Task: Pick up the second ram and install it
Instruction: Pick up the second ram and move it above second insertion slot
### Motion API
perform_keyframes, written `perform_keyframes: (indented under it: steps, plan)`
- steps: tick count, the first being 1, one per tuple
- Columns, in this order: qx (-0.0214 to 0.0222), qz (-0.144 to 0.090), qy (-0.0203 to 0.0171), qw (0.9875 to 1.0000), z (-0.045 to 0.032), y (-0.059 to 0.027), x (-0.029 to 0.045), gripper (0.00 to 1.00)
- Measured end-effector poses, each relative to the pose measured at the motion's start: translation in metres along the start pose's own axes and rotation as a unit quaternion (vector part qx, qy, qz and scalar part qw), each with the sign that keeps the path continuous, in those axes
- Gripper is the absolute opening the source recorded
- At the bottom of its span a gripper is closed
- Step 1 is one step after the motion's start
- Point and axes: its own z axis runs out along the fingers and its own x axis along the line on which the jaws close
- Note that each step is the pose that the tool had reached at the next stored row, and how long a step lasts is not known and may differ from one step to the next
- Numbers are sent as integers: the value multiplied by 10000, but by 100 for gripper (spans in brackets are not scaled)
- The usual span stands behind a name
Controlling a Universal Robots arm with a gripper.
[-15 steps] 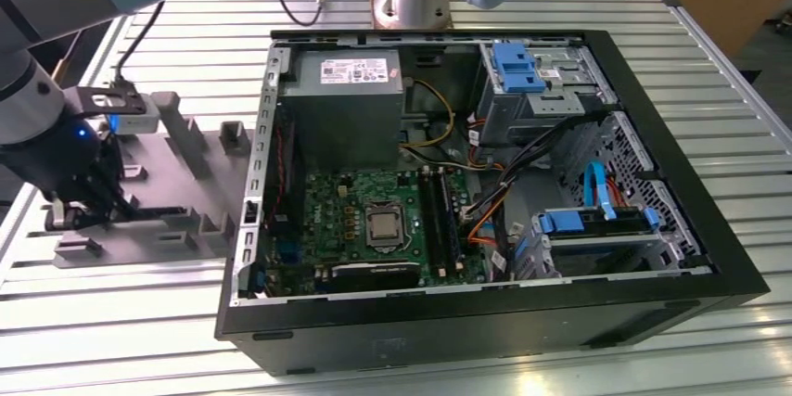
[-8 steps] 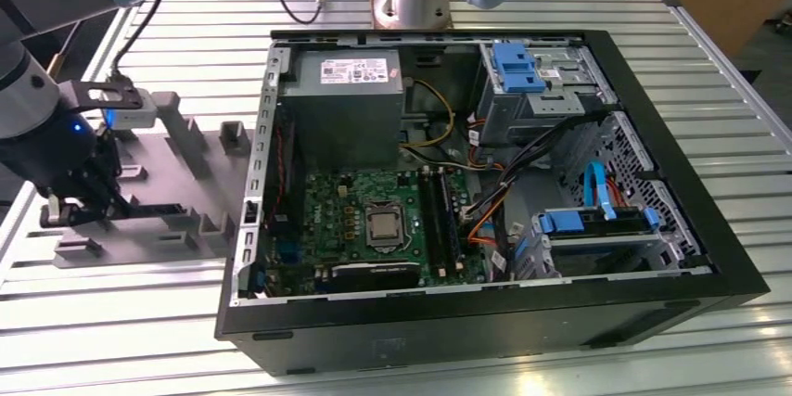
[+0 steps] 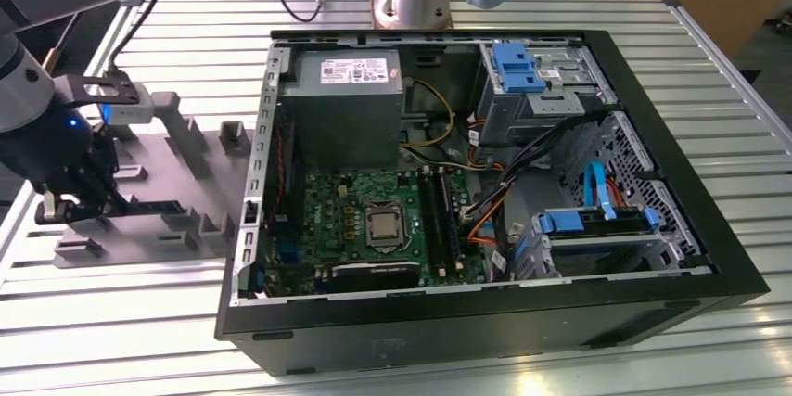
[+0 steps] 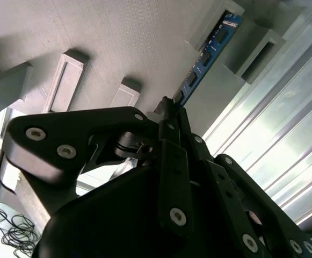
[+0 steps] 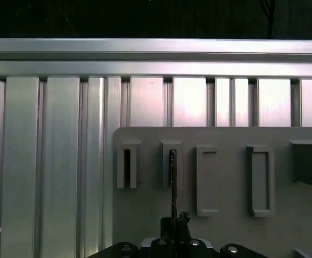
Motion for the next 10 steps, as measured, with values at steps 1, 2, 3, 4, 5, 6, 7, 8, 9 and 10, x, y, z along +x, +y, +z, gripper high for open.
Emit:
perform_keyframes:
  steps: [1,2,3,4,5,6,7,8,9,10]
  plan:
    - [0,0,0,10000,-11,0,0,14]
    - [0,0,0,10000,-23,0,0,14]
    - [0,0,0,10000,-33,0,0,14]
    - [0,0,0,10000,-45,0,0,14]
    - [0,0,0,10000,-56,0,-1,14]
    - [0,0,0,10000,-68,0,-1,14]
    - [0,0,0,10000,-78,0,-1,14]
    - [0,0,0,10000,-90,0,-1,14]
    - [1,0,0,10000,-103,0,-1,14]
    - [0,0,0,10000,-115,0,-1,14]
